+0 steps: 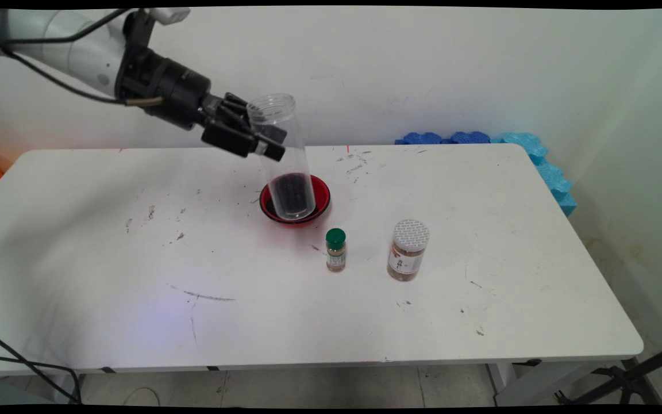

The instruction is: Pour the black seasoning powder in the red bowl, then place the picked object on the table

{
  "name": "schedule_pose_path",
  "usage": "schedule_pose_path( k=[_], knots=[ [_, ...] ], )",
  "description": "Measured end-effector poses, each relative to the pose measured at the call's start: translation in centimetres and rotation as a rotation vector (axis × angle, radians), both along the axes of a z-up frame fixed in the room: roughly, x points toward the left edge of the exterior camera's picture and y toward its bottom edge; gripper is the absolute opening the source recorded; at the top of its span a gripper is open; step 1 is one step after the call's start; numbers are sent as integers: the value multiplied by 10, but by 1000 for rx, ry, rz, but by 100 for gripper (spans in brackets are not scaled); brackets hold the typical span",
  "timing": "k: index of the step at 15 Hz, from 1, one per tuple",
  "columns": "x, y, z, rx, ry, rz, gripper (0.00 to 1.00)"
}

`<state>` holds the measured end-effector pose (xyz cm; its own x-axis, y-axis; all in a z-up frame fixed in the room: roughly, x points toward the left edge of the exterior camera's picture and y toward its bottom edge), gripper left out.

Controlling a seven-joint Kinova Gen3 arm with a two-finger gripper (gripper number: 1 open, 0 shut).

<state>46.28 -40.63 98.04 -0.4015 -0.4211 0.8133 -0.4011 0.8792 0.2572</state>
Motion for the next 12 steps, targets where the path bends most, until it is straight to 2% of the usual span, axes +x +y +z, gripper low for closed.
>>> schedule_pose_path(
  k=[6,12],
  knots=[
    [6,23,-13,-63,-64,-32,0],
    [8,45,-45,-111,-98,-54,0]
  ],
)
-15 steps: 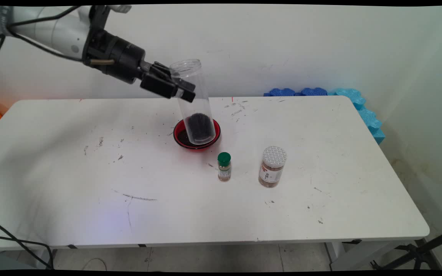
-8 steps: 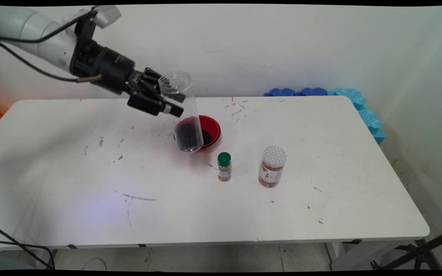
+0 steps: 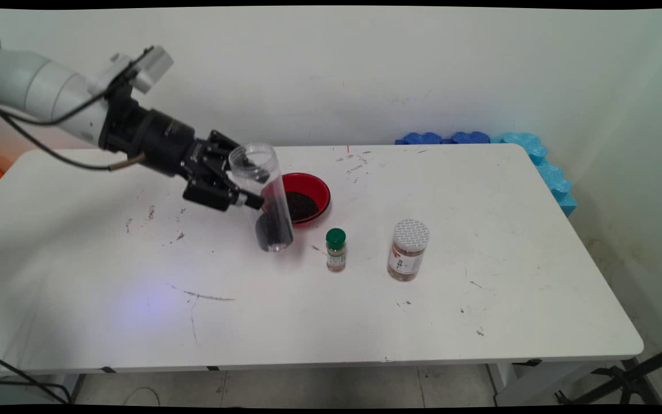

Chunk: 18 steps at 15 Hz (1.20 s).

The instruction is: Place the picked object on the table

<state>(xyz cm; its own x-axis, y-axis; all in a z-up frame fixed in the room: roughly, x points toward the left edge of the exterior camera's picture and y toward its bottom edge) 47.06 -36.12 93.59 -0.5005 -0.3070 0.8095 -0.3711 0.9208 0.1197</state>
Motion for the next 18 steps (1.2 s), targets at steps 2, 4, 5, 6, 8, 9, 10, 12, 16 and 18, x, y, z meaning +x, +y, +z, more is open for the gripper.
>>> schedule_pose_path(
  k=[2,4,5,6,8,9,10,12,16,18],
  knots=[
    [-1,7,-14,-12,-10,-7,0],
    [-2,11,-24,-18,-16,-11,0],
    [-3,14,-31,-21,-21,-14,0],
    [-4,16,-38,-24,-25,-16,0],
    [-7,18,-50,-30,-31,-16,0],
    [-9,19,-56,-33,-34,-15,0],
    [-10,19,-61,-35,-36,-14,0],
    [-13,19,-68,-38,-39,-11,0],
    [-18,20,-82,-37,-42,-3,0],
    [-20,21,-88,-35,-42,3,0]
  ],
)
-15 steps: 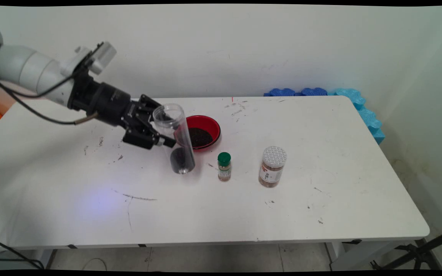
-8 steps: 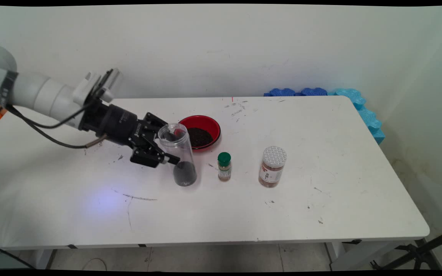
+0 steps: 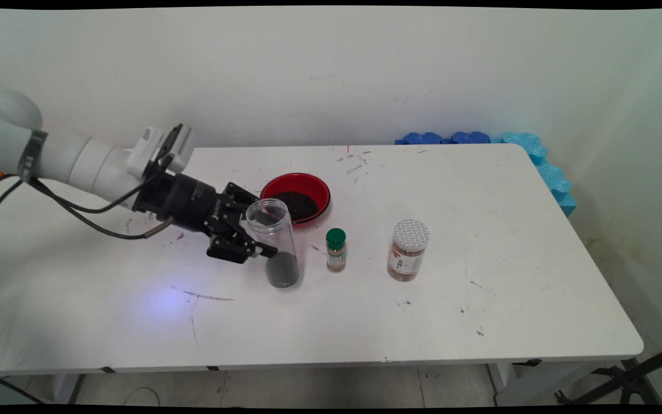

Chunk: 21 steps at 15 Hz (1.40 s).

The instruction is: Place the picked object on the table

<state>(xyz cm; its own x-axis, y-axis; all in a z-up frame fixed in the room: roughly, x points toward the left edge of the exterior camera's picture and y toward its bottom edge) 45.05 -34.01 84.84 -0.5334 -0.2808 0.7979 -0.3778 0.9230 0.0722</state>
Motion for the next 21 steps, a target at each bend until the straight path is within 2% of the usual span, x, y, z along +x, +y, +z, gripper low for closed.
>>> schedule_pose_path(
  k=[10,21],
  knots=[
    [-7,3,-18,19,-3,30,0],
    [-7,3,-24,33,3,57,0]
  ],
)
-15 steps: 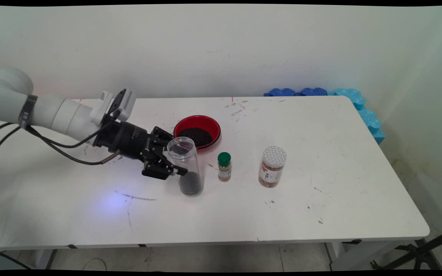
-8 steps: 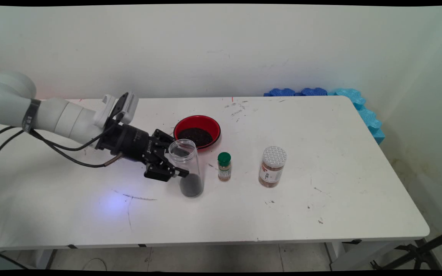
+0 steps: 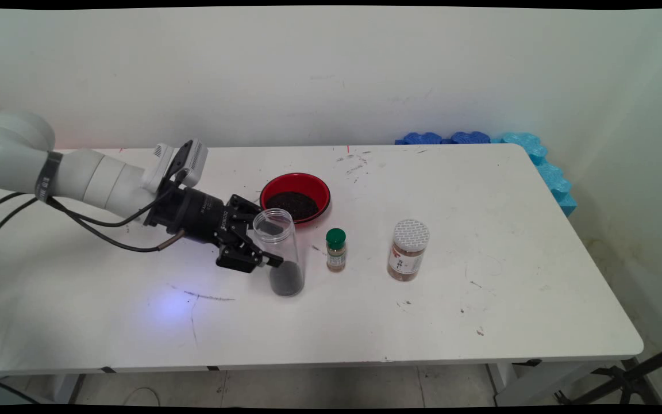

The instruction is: Place the picked object on the table

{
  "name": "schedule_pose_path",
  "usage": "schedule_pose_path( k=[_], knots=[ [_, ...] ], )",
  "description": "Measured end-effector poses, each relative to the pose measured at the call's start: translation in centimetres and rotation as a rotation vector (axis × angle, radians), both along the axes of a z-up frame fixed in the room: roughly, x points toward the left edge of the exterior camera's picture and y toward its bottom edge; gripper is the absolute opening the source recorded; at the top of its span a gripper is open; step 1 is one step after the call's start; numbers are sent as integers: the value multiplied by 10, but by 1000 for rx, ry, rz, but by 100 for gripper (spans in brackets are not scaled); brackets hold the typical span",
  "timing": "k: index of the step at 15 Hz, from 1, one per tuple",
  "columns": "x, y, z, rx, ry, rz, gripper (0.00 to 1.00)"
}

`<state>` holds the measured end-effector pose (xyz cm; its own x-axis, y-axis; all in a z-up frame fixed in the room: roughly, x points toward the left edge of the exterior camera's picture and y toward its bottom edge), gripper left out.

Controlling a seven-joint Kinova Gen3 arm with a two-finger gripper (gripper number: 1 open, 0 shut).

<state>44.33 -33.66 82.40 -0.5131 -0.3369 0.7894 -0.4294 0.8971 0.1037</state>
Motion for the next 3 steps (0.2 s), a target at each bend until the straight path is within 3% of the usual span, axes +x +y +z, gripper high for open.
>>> schedule_pose_path(
  k=[1,3],
  knots=[
    [0,0,0,1,1,2,100],
    [0,0,0,0,3,2,100]
  ],
)
